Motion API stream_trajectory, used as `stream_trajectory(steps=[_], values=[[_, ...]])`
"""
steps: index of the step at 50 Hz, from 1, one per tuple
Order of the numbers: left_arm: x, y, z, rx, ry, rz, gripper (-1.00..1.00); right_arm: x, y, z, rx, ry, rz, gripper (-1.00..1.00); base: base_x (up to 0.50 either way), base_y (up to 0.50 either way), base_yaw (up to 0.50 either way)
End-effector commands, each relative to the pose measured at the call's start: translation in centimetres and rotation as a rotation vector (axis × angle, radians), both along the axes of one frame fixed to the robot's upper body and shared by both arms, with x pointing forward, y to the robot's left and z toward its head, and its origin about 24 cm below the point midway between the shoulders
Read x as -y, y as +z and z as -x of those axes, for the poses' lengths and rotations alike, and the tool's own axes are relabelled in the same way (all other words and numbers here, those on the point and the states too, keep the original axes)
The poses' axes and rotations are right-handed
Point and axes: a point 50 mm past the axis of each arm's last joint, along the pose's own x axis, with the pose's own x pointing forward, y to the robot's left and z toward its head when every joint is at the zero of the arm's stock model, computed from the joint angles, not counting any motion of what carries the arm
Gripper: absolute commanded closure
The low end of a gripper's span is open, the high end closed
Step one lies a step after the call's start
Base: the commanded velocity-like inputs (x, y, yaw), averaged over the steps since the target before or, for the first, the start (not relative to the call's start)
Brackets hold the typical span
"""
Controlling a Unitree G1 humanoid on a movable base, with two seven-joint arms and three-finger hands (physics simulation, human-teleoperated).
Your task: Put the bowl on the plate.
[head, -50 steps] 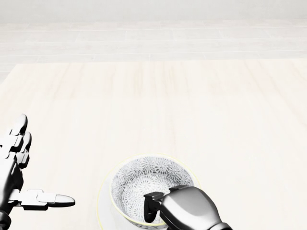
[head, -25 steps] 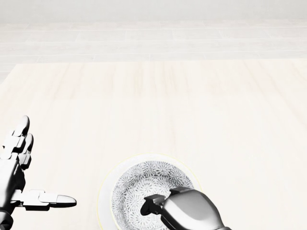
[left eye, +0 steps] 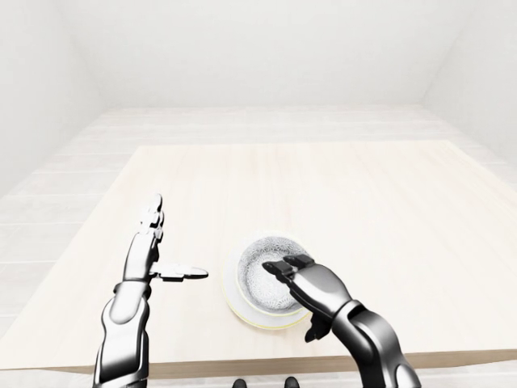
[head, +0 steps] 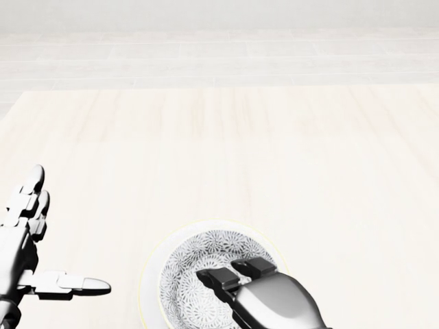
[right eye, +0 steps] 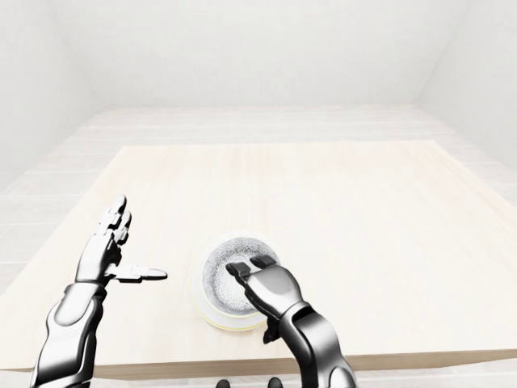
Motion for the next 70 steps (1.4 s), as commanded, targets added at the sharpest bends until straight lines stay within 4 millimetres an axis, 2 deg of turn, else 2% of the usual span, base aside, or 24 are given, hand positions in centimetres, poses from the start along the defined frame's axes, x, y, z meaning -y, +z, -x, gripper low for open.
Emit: stream_trajectory(steps=[1, 3, 17, 25, 34, 51, 70], values=[[0.2, 0.3, -0.3, 0.012, -0.006, -0.002, -1.00, 0.1, 0.5, 0.2, 0.002, 0.006, -0.004, -0.65, 0.00, 0.00, 0.00], [0.2, 0.3, -0.4, 0.014, -0.009, -0.004, -1.00, 0.1, 0.6, 0.3, -0.001, 0.009, -0.006, -0.73, 0.00, 0.00, 0.00], [0.4, 0.4, -0.7, 0.012, -0.018, -0.003, -1.00, 0.3, 2.1, 0.7, 0.025, 0.014, -0.040, -0.85, 0.00, 0.00, 0.00], [0.6, 0.4, -1.1, 0.013, -0.025, -0.002, -1.00, 0.6, 2.7, 1.1, 0.045, 0.008, -0.063, -1.00, 0.00, 0.00, 0.00], [0.7, 0.2, -1.1, 0.005, -0.026, 0.001, -1.00, 0.9, 3.0, 1.4, 0.054, -0.002, -0.075, -1.00, 0.00, 0.00, 0.00], [0.5, 0.1, -0.7, 0.001, -0.020, -0.003, -1.00, 3.4, 4.6, 1.1, 0.115, -0.102, -0.141, -1.00, 0.00, 0.00, 0.00], [0.1, -0.1, -0.2, -0.006, -0.006, 0.001, -1.00, 5.7, 4.1, 0.7, 0.125, -0.227, -0.205, -1.00, 0.00, 0.00, 0.00]])
